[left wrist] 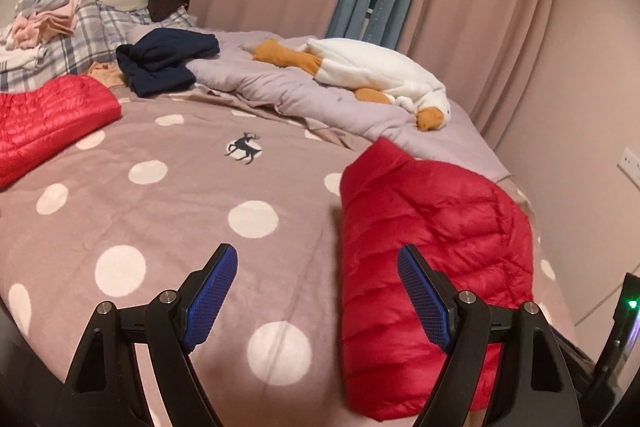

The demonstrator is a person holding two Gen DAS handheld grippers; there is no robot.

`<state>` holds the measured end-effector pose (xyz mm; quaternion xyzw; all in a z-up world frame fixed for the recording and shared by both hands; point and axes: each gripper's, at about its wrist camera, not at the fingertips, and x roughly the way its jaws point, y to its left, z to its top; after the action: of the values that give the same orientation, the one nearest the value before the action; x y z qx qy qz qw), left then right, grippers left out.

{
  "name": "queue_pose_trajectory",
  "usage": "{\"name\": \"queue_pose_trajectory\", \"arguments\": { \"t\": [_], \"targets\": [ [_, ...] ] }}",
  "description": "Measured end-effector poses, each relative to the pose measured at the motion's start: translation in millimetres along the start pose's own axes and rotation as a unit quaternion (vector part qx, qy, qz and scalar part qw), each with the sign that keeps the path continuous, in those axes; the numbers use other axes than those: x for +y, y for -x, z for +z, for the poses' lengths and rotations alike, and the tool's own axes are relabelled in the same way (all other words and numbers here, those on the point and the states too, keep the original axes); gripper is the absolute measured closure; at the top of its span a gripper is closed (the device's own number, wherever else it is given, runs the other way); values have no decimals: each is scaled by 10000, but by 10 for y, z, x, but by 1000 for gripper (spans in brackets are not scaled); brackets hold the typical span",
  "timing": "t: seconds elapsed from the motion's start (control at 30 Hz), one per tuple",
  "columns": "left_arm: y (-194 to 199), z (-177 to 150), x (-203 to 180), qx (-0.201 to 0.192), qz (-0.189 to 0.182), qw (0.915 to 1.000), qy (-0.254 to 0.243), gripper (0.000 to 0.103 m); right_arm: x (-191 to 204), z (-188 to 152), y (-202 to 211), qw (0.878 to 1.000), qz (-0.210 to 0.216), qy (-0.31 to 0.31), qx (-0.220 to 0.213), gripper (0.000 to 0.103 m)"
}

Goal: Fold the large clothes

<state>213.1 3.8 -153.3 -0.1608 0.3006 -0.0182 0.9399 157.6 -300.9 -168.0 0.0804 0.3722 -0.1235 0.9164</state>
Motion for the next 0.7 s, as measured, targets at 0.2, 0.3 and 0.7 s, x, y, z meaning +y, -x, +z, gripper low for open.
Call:
{"name": "queue_pose_trajectory", "arguments": {
  "t": [0.2,0.3,0.7],
  "targets": [
    [-87,-68,-128,99,-69,9998,-161,21,-152,-95,-90,9994,39,-73,325,51],
    [-275,-136,-184,276,-41,9992,-292,21,-169,-142,-183,9984,-236,48,504,51],
    [-886,-559,-571,602,67,9919,-1116,21,-541,-272,-559,9938,-126,-399,1031,51]
  ]
}}
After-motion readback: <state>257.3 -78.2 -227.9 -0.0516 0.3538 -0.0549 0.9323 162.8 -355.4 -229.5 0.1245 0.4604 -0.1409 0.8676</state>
